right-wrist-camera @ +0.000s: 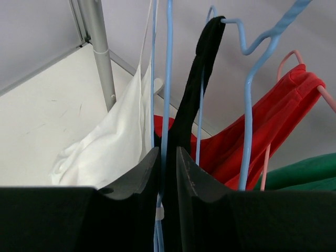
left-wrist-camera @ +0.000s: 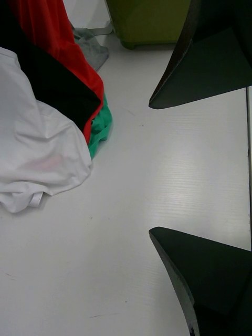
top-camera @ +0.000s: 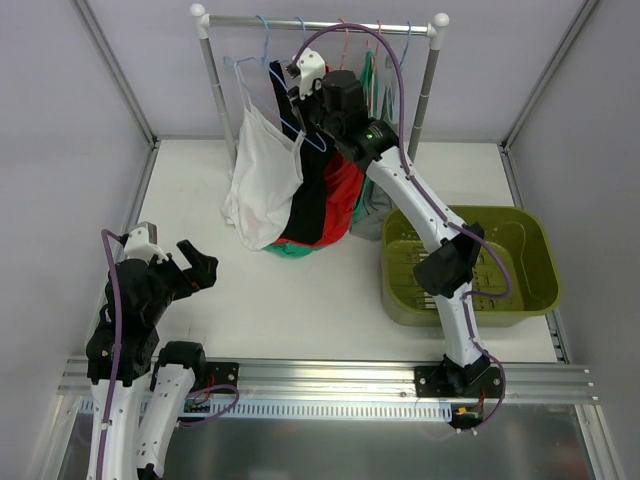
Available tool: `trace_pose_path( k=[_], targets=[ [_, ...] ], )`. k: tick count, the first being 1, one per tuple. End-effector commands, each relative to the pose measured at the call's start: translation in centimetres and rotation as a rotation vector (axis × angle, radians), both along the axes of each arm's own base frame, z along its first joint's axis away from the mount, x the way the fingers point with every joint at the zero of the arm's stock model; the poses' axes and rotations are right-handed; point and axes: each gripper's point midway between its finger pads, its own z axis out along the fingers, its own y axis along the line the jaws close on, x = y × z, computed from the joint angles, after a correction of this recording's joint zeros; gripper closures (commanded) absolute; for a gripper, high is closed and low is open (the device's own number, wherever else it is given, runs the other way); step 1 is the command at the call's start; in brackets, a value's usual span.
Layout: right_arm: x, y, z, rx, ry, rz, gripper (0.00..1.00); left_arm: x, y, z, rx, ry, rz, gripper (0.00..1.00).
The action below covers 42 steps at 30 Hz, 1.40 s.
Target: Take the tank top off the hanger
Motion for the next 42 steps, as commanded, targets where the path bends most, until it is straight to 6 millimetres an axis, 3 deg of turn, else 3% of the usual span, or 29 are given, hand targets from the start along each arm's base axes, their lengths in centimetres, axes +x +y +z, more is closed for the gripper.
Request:
trace_pose_path(
  k=[1,4,6,12,14,18,24,25,27,28,30,31,32,34,35,36,37,38,39,42],
  targets=[
    [-0.4,0.3,4.9,0.124,-0.086,0.009,0.78,0.5,-0.4,0.5,0.000,-0.027,-0.026,0.01],
    [-1.2,0.7,5.7,0.173,-0.066,0.035,0.96,0.5,-0.4,0.5,0.001,-0.028,-0.028,0.01],
    [-1.8,0.8,6.0,0.212,-0.042,0.031,1.00,0.5,-0.5,0.5,0.000,-0.030,-0.030,0.01],
    [-4.8,0.5,9.9,0.309,-0.062,0.050,1.00,0.4,-0.4,0.6,0.000,-0.033,-0.028,0.01],
    [-5.5,-0.4,11.6,0.340,-0.079,0.027,1.00,0.4,-0.4,0.7,0.000,-0.037,-0.028,0.01],
    [-6.7,-1.0,13.4,0.383,-0.095,0.044,1.00,0.3,-0.4,0.7,-0.001,-0.043,-0.026,0.01],
    [-8.1,-1.8,14.1,0.394,-0.095,0.047,1.00,0.2,-0.4,0.8,-0.001,-0.050,-0.026,0.01],
    [-9.0,-2.0,14.9,0.401,-0.102,0.082,1.00,0.3,-0.4,0.8,-0.001,-0.048,-0.026,0.01],
    [-9.8,-2.1,14.3,0.393,-0.085,0.094,1.00,0.3,-0.5,0.8,-0.001,-0.048,-0.030,0.01],
    [-10.9,-3.0,15.6,0.406,-0.101,0.099,1.00,0.3,-0.5,0.8,-0.001,-0.045,-0.030,0.01],
    [-11.7,-3.4,14.2,0.385,-0.073,0.097,1.00,0.2,-0.5,0.8,0.000,-0.047,-0.033,0.01],
    [-13.3,-4.7,15.7,0.406,-0.094,0.105,1.00,0.2,-0.5,0.9,0.000,-0.051,-0.035,0.01],
    [-13.7,-4.8,14.3,0.386,-0.067,0.109,1.00,0.2,-0.6,1.1,0.003,-0.056,-0.040,0.01],
    [-15.4,-5.6,14.3,0.393,-0.059,0.135,1.00,0.0,-1.0,1.4,-0.002,-0.071,-0.066,0.01],
    [-17.3,-7.1,15.9,0.420,-0.085,0.146,1.00,0.0,-1.2,1.7,0.002,-0.083,-0.084,0.01],
    [-17.8,-7.3,14.5,0.406,-0.057,0.149,1.00,0.0,-1.5,2.0,-0.001,-0.092,-0.104,0.01],
    [-18.7,-7.7,14.5,0.410,-0.052,0.164,1.00,-0.2,-2.3,2.3,-0.014,-0.108,-0.149,0.01],
    [-20.4,-9.2,15.8,0.436,-0.074,0.175,1.00,-0.1,-2.7,2.9,-0.016,-0.131,-0.176,0.01],
    [-21.0,-9.5,14.9,0.427,-0.055,0.177,1.00,-0.1,-3.2,3.3,-0.023,-0.147,-0.203,0.01],
    [-23.9,-11.5,15.2,0.443,-0.044,0.205,1.00,-0.3,-5.0,6.3,-0.068,-0.213,-0.304,0.01]
  ],
)
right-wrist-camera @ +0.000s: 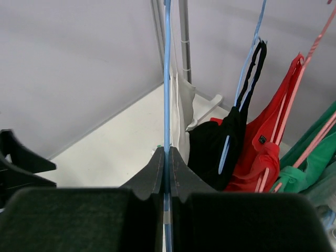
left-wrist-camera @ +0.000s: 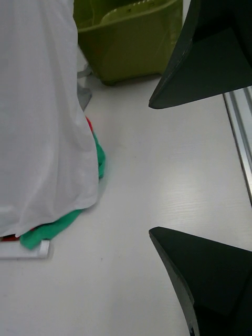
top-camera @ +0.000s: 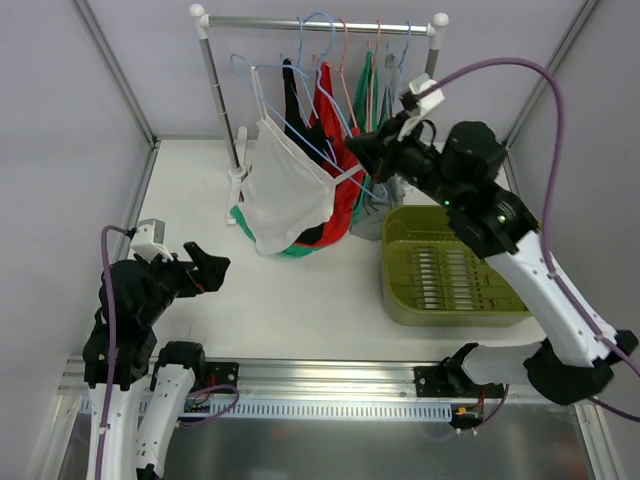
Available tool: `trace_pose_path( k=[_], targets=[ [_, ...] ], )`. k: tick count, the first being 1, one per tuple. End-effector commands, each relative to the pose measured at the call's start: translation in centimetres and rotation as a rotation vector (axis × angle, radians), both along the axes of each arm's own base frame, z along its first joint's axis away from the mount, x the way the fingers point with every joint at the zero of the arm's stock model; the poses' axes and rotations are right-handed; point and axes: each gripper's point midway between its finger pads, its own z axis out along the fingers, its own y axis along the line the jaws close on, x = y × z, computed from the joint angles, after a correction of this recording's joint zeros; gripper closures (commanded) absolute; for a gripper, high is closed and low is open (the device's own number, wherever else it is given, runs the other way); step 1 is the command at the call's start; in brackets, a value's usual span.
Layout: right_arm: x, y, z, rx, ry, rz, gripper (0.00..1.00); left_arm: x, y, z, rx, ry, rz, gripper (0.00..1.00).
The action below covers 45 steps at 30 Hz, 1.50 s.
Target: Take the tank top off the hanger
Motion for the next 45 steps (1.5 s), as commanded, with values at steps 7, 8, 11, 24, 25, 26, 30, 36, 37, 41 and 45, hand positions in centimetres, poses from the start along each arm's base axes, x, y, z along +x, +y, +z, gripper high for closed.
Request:
trace_pose_path(
  k=[7,8,11,24,25,26,30,36,37,41,45],
  targets=[
    [-10.5,-6.2,4.9,0.175,-0.038,0.127,1.00,-1.1,-5.1,18.5,-0.071,-0.403,-0.321,0.01],
    [-11.4,-6.6,4.5,0.166,-0.021,0.143,1.00,-1.0,-5.4,19.6,-0.084,-0.411,-0.335,0.01],
    [-13.7,-7.2,3.8,0.168,0.011,0.204,1.00,-0.3,-6.7,22.9,-0.118,-0.449,-0.418,0.03],
    [-14.8,-7.4,-0.5,0.177,0.145,0.221,1.00,5.5,-12.6,21.7,-0.079,-0.497,-0.586,0.45],
    [-15.0,-7.4,-0.3,0.179,0.142,0.227,1.00,6.0,-13.1,21.0,-0.066,-0.482,-0.590,0.46],
    [-14.9,-7.4,-0.4,0.178,0.144,0.222,1.00,6.3,-13.5,20.6,-0.047,-0.485,-0.589,0.48],
    [-14.9,-7.4,-0.4,0.174,0.142,0.224,1.00,7.7,-14.1,19.5,-0.002,-0.476,-0.537,0.61],
    [-14.8,-7.1,-0.5,0.164,0.139,0.235,1.00,9.7,-13.5,18.1,0.049,-0.448,-0.424,0.74],
    [-14.8,-7.0,-0.6,0.160,0.141,0.237,1.00,9.8,-13.3,18.0,0.055,-0.446,-0.414,0.75],
    [-14.7,-6.9,-0.7,0.152,0.135,0.235,1.00,10.1,-13.1,17.6,0.067,-0.439,-0.396,0.75],
    [-14.8,-6.7,-0.7,0.152,0.136,0.255,1.00,10.3,-13.5,17.5,0.067,-0.436,-0.410,0.72]
  ],
)
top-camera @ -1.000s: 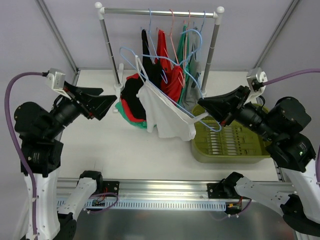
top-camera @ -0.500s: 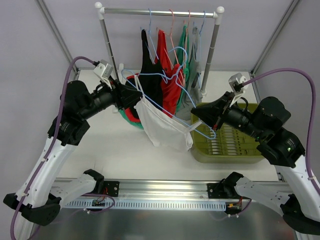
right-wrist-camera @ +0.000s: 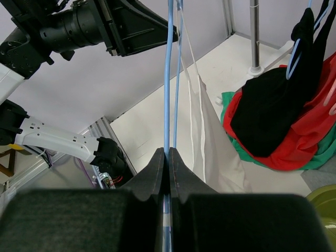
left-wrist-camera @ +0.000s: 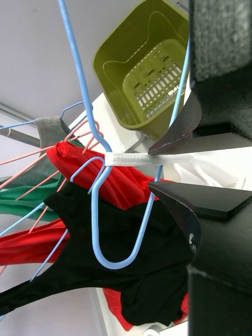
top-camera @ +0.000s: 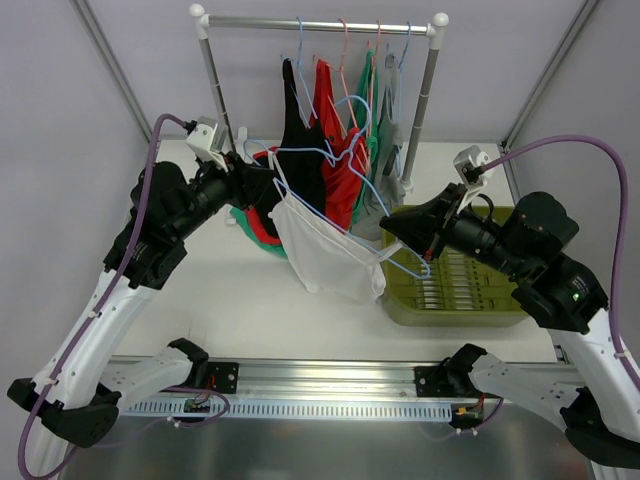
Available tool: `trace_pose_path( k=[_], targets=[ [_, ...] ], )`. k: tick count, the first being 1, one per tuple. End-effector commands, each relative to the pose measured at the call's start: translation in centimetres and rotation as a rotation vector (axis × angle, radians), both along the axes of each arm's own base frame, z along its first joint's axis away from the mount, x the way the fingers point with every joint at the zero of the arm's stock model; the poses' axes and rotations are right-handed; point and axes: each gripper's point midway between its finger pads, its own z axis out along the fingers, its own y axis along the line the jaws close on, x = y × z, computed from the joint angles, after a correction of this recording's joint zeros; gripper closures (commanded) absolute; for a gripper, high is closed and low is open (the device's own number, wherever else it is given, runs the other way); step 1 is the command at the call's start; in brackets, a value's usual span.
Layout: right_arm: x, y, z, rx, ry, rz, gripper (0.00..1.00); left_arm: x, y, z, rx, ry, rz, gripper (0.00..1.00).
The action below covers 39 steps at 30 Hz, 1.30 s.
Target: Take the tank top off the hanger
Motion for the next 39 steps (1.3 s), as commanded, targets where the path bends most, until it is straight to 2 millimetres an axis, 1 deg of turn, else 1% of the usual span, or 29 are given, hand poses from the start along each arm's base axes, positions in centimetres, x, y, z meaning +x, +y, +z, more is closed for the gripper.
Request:
trace_pose_path(
  k=[1,6,7,8,11,12,14,16,18,22,24,26,29,34,36,37,38,39],
  targets=[
    [-0.8,0.4,2.5,0.060,-0.066,0.051,1.00,0.6,-0.2,1.0,0.002,-0.056,0.013,0.73],
    [-1.3,0.8,2.4,0.061,-0.064,0.083,1.00,1.1,-0.5,0.7,0.005,-0.051,0.015,0.76],
    [-1.2,0.8,2.3,0.059,-0.065,0.081,1.00,1.1,-0.5,0.7,0.006,-0.053,0.014,0.81],
    [-1.2,0.8,2.3,0.058,-0.066,0.081,1.00,1.2,-0.5,0.7,0.006,-0.053,0.015,0.89],
    [-1.0,0.8,2.1,0.053,-0.067,0.074,1.00,1.2,-0.4,0.8,0.000,-0.056,0.023,0.93],
    [-1.0,0.7,2.0,0.050,-0.067,0.071,1.00,1.2,-0.3,1.0,-0.004,-0.061,0.031,1.00],
    [-0.8,0.7,1.5,0.041,-0.065,0.061,1.00,1.1,0.1,1.2,-0.018,-0.058,0.052,1.00],
    [-0.2,0.3,1.0,0.027,-0.071,0.025,1.00,0.8,1.1,1.5,-0.039,-0.064,0.095,1.00],
    [0.3,0.1,0.3,0.014,-0.066,-0.004,1.00,0.2,1.9,1.8,-0.053,-0.076,0.114,1.00],
    [0.2,0.1,-0.4,-0.009,-0.082,0.005,1.00,-0.3,3.1,1.6,-0.059,-0.084,0.160,0.99],
    [-0.1,0.4,-0.6,-0.013,-0.079,0.033,1.00,-0.6,3.2,1.3,-0.058,-0.082,0.155,0.99],
    [-0.3,0.5,-0.5,-0.011,-0.082,0.047,1.00,-0.8,2.8,1.2,-0.058,-0.077,0.135,1.00],
    [-0.7,0.6,-0.5,-0.006,-0.084,0.066,1.00,-0.4,2.7,0.9,-0.054,-0.063,0.141,1.00],
    [-0.8,-0.3,-0.6,-0.001,-0.099,0.031,1.00,-0.5,2.6,0.9,-0.060,-0.055,0.135,0.99],
    [-0.5,-0.6,-0.7,-0.001,-0.100,0.006,1.00,-0.5,2.3,0.8,-0.062,-0.052,0.121,0.88],
    [-0.5,-0.8,-0.7,-0.001,-0.102,0.000,1.00,-0.5,2.3,0.8,-0.063,-0.049,0.120,0.86],
    [-0.6,-0.8,-0.6,0.002,-0.106,0.000,1.00,-0.7,1.9,0.8,-0.064,-0.048,0.097,0.87],
    [-0.7,-0.8,-0.6,0.002,-0.103,0.003,1.00,-0.7,1.5,0.7,-0.059,-0.044,0.077,1.00]
  ],
)
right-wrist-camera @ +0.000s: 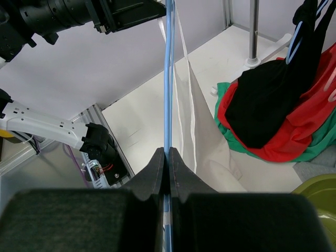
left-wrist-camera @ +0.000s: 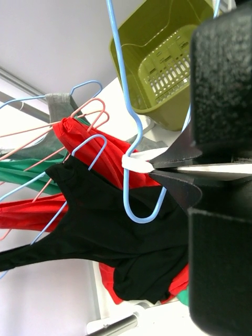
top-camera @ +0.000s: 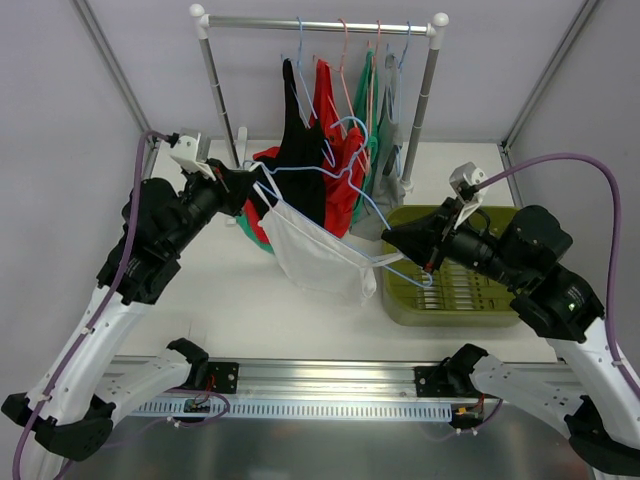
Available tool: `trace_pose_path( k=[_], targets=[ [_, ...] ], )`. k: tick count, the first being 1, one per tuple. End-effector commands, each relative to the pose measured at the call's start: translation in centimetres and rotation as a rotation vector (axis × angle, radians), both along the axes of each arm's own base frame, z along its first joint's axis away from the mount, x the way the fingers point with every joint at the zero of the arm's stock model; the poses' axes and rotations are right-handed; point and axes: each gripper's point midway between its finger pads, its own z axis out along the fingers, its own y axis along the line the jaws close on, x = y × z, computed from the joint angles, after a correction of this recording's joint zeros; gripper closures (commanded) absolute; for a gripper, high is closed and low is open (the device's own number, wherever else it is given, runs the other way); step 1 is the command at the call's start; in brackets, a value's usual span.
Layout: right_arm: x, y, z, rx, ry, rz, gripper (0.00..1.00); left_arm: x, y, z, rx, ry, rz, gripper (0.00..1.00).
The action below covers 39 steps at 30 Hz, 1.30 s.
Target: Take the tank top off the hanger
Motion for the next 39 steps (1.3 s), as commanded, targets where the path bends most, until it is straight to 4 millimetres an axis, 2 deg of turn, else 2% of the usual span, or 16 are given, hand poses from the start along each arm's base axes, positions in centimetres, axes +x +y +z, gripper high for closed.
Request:
trace_pose_path(
  k=[1,6,9,13,14,17,19,27,30,32,33,34,35,37,38,39],
  targets=[
    [-0.1,-0.4,2.2,0.053,-0.078,-0.014,1.00,-0.4,-1.2,1.2,-0.028,-0.030,-0.060,1.00],
    [-0.1,-0.5,2.1,0.052,-0.079,-0.017,1.00,-0.2,-1.6,0.9,-0.027,-0.018,-0.074,1.00],
    [-0.1,-0.7,1.7,0.038,-0.086,-0.024,1.00,0.1,-0.7,1.0,-0.047,-0.014,-0.018,1.00],
    [-0.4,-1.1,0.3,-0.021,-0.090,-0.014,1.00,0.5,2.4,1.6,-0.107,-0.019,0.155,1.00],
    [-0.6,-1.2,0.0,-0.031,-0.100,-0.005,1.00,0.5,4.0,1.8,-0.129,-0.025,0.235,1.00],
    [-2.4,-1.0,-0.7,-0.037,-0.122,0.083,1.00,0.6,6.4,1.5,-0.165,-0.016,0.367,1.00],
    [-3.3,-1.2,-0.6,-0.028,-0.145,0.117,1.00,0.8,6.7,1.1,-0.160,-0.003,0.388,1.00],
    [-4.4,-2.0,1.3,0.062,-0.248,0.119,1.00,1.7,4.6,-0.7,-0.143,0.082,0.321,1.00],
    [-3.8,-2.4,2.0,0.126,-0.303,0.067,1.00,0.8,1.6,-0.8,-0.138,0.103,0.154,1.00],
    [-2.6,-2.7,2.3,0.175,-0.313,-0.004,1.00,-0.9,-1.3,-0.8,-0.143,0.122,-0.039,1.00],
    [-2.4,-3.0,3.7,0.235,-0.360,-0.028,1.00,-1.7,-2.5,-0.4,-0.158,0.117,-0.120,1.00],
    [-1.5,-2.6,2.5,0.236,-0.349,-0.047,1.00,-2.6,-3.6,-0.1,-0.167,0.111,-0.202,1.00],
    [-0.9,-2.7,3.0,0.271,-0.356,-0.076,1.00,-4.4,-5.2,-0.4,-0.179,0.129,-0.339,1.00],
    [-0.1,-2.2,4.0,0.328,-0.391,-0.092,1.00,-5.9,-6.2,0.4,-0.207,0.101,-0.438,1.00],
    [0.2,-2.3,5.6,0.389,-0.421,-0.106,1.00,-7.2,-6.6,0.1,-0.221,0.118,-0.506,1.00],
    [0.9,-1.6,5.8,0.406,-0.421,-0.107,1.00,-7.8,-7.0,0.5,-0.234,0.100,-0.547,1.00]
  ],
)
